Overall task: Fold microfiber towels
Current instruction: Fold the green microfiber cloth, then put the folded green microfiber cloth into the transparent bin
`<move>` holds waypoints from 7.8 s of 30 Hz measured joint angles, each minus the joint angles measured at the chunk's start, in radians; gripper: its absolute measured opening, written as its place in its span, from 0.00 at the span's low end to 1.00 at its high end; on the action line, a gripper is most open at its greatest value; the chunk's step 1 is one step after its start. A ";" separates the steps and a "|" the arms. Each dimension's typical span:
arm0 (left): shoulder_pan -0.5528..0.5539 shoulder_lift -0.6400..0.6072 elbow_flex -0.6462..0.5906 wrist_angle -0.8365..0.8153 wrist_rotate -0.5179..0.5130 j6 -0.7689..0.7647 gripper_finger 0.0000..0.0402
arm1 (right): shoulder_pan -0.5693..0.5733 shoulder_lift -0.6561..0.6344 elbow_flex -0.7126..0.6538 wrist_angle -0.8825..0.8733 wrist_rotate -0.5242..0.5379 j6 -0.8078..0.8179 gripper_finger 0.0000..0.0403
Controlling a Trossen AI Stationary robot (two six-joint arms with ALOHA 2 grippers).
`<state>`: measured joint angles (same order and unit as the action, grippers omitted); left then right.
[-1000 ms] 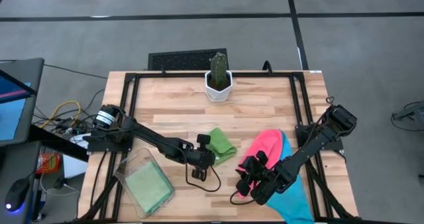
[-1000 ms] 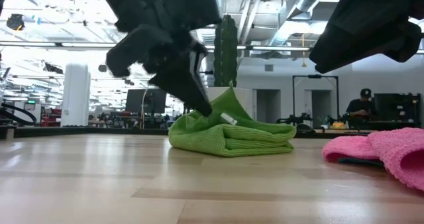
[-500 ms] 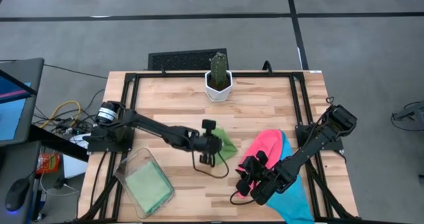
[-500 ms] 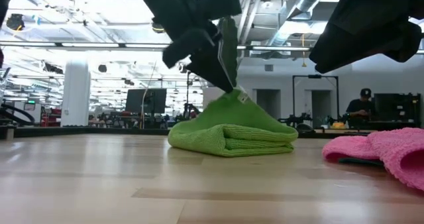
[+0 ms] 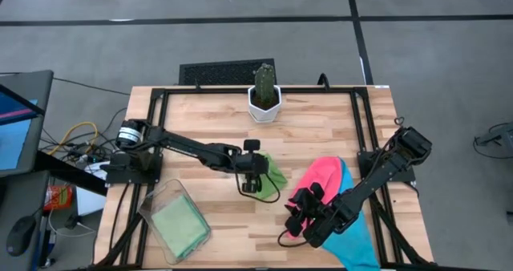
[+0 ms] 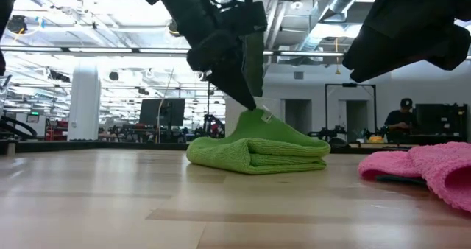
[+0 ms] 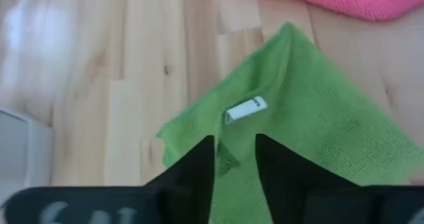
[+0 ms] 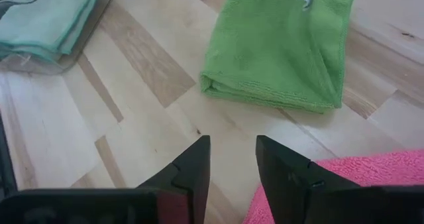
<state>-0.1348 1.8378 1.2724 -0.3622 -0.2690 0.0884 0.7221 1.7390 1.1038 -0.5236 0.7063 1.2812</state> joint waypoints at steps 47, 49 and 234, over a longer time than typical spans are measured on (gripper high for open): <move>0.004 -0.108 -0.599 0.722 0.055 -0.551 0.08 | -0.260 -0.073 -0.404 0.974 -0.055 -0.422 0.29; 0.004 -0.100 -0.599 0.716 0.055 -0.552 0.08 | -0.254 -0.015 -0.354 0.973 -0.054 -0.472 0.28; -0.868 -0.666 -0.245 -0.676 0.044 -1.855 0.00 | -0.373 0.722 1.247 0.105 -0.709 -0.405 0.19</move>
<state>-1.0029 1.1721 1.0271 -1.0385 -0.2254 -1.7668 0.3489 2.4608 2.3505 -0.4184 -0.0024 0.8767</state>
